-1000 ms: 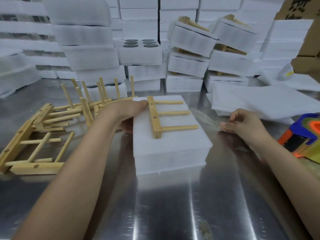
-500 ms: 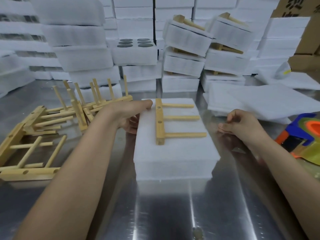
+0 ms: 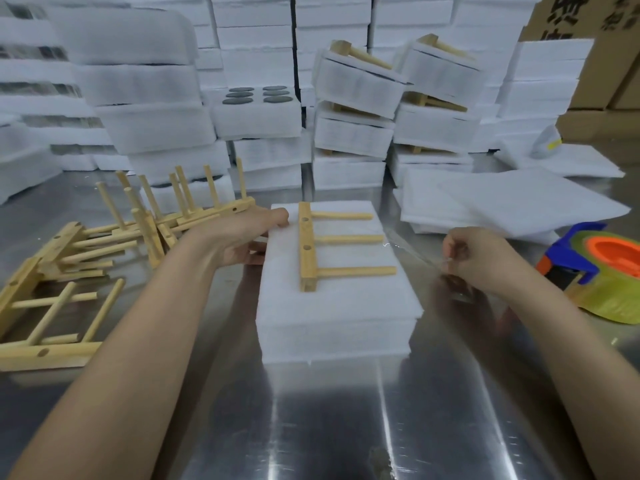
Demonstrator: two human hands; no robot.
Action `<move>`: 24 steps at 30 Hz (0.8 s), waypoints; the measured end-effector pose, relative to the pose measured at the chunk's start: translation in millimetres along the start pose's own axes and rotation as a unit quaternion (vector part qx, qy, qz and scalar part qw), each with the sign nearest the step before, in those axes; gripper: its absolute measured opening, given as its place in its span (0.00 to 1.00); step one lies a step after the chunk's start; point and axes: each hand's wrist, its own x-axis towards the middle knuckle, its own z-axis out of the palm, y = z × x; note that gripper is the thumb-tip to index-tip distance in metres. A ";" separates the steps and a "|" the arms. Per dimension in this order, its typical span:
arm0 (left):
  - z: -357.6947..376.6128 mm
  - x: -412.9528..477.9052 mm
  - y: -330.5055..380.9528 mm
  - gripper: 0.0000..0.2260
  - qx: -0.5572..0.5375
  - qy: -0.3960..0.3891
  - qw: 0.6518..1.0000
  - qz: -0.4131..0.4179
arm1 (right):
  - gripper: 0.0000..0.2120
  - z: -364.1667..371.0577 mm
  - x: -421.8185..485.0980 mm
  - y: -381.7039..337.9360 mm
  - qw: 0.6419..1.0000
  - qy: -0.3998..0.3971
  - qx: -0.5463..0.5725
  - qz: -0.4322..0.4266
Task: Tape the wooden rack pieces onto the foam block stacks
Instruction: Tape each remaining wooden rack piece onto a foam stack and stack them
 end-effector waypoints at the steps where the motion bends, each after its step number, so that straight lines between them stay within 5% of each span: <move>1: 1.4 0.1 -1.7 0.07 -0.004 0.004 1.000 0.006 | 0.15 1.0 -0.4 -0.7 1.000 -0.017 -0.019 -0.006; 4: 6.3 -1.4 -3.4 0.07 0.000 0.027 1.000 0.012 | 0.19 -3.4 -3.7 -3.2 0.997 -0.019 -0.074 0.018; 8: 9.0 -2.8 -4.1 0.08 0.000 0.041 0.999 0.016 | 0.19 -6.7 -10.9 -23.4 0.981 0.182 0.053 -0.037; 11: 9.7 -2.9 -4.9 0.10 -0.007 0.045 0.999 0.015 | 0.18 11.7 -21.2 -51.7 0.965 0.124 0.227 -0.037; 15: 9.0 -4.1 -5.7 0.09 -0.038 0.033 0.999 0.016 | 0.11 33.6 -30.1 -62.6 0.992 0.078 0.070 -0.066; 24: 10.7 -9.7 -7.4 0.12 -0.119 0.040 0.992 -0.002 | 0.20 33.6 -34.7 -67.3 0.994 0.062 0.085 -0.037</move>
